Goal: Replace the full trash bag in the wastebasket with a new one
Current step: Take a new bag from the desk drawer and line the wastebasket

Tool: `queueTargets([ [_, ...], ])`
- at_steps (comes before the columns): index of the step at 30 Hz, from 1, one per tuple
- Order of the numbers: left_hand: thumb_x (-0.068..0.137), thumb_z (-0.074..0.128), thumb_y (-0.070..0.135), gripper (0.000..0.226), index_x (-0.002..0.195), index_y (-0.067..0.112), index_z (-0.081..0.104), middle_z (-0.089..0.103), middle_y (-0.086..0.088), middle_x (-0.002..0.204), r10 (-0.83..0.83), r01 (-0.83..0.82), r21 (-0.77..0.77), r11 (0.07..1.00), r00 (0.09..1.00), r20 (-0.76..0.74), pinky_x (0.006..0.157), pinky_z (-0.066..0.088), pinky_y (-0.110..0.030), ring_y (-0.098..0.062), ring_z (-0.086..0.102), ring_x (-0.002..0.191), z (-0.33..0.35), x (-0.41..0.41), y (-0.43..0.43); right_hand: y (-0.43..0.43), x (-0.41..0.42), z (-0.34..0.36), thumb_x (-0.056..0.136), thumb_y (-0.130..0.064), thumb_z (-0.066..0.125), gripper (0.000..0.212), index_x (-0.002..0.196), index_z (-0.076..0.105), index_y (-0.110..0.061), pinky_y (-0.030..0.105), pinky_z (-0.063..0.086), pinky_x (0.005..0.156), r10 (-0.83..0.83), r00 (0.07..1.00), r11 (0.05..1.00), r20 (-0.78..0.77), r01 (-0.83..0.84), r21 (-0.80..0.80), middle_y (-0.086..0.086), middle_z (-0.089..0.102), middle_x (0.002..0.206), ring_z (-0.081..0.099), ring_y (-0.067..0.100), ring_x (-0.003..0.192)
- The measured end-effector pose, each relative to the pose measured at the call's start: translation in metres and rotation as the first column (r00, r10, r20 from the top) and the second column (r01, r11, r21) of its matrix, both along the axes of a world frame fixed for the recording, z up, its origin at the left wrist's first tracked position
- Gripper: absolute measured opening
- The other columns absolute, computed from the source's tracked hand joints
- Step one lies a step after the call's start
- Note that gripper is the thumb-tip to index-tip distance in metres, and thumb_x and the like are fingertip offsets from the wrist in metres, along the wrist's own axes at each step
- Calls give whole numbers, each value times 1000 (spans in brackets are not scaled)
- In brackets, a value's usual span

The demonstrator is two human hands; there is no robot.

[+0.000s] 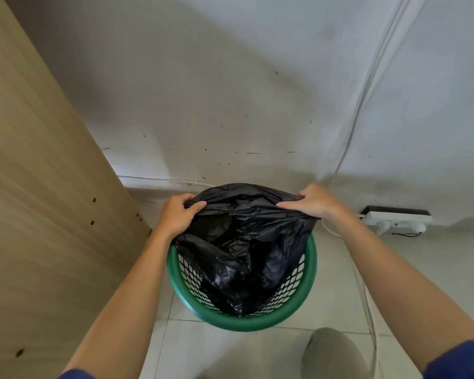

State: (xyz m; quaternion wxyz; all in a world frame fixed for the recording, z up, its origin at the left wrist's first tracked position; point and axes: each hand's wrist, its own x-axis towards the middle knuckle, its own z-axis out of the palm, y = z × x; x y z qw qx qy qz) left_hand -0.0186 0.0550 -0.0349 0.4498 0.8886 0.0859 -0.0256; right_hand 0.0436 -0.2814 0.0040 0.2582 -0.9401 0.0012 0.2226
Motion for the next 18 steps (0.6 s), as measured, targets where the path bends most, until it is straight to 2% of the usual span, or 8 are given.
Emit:
queueTargets([
  [2, 96, 69, 37, 24, 103, 16, 75, 74, 2, 94, -6, 6, 14, 1000, 1000, 2, 78, 52, -29, -9, 65, 84, -2, -2, -1, -7, -12, 2, 72, -66, 80, 68, 59, 33, -20, 35, 19, 57, -74, 997, 994, 2, 74, 85, -2, 27, 56, 29, 16, 51],
  [4, 96, 69, 40, 26, 103, 16, 76, 75, 0, 93, 5, -5, 19, 1000, 1000, -3, 83, 55, -39, -17, 68, 88, -4, -4, -1, -10, -22, 0, 72, -54, 87, 53, 65, 51, -16, 32, 28, 58, -200, 979, 956, 49, 184, 230, 2, 45, 63, 43, 17, 59],
  [7, 96, 68, 38, 24, 100, 16, 76, 74, -1, 89, 50, -50, 9, 999, 999, 7, 81, 55, -40, -21, 69, 87, -4, -8, -1, -14, -40, 0, 70, -43, 92, 38, 77, 66, -16, 30, 47, 69, -363, 932, 847, -14, 337, 410, 4, 69, 80, 63, 20, 74],
  [10, 95, 69, 38, 25, 101, 15, 76, 75, -3, 92, 67, -67, 4, 998, 998, 12, 83, 55, -40, -22, 69, 88, -5, -9, -4, -23, -56, 3, 76, -48, 87, 38, 69, 69, -16, 27, 48, 63, -361, 926, 836, -109, 373, 402, 0, 71, 68, 67, 18, 66],
  [11, 95, 70, 38, 24, 101, 15, 76, 75, -3, 93, 68, -68, 3, 998, 998, 7, 84, 55, -40, -21, 68, 88, -4, -9, -5, -26, -61, 2, 79, -47, 85, 35, 73, 72, -15, 26, 49, 62, -372, 918, 823, -138, 395, 409, 1, 74, 71, 69, 17, 66],
  [14, 95, 70, 39, 22, 100, 18, 75, 75, 0, 91, 76, -76, -7, 997, 997, 0, 84, 55, -40, -20, 69, 89, -4, -8, -7, -38, -70, -11, 90, -29, 76, 21, 97, 76, -9, 29, 53, 64, -488, 831, 646, -266, 549, 530, 9, 75, 91, 68, 21, 76],
  [16, 95, 70, 39, 21, 99, 19, 74, 75, 0, 90, 72, -72, -8, 997, 997, -4, 84, 56, -40, -20, 69, 88, -4, -9, -9, -44, -74, -23, 95, -21, 70, 24, 109, 74, -2, 32, 54, 66, -533, 777, 534, -334, 615, 580, 11, 75, 96, 69, 24, 80],
  [18, 95, 69, 39, 24, 102, 17, 76, 75, -1, 91, 67, -67, 1, 998, 998, 2, 85, 56, -40, -21, 69, 89, -4, -9, -10, -45, -77, -36, 94, -21, 72, 30, 116, 72, -1, 32, 58, 65, -555, 725, 467, -407, 677, 569, 12, 78, 99, 72, 26, 82],
])
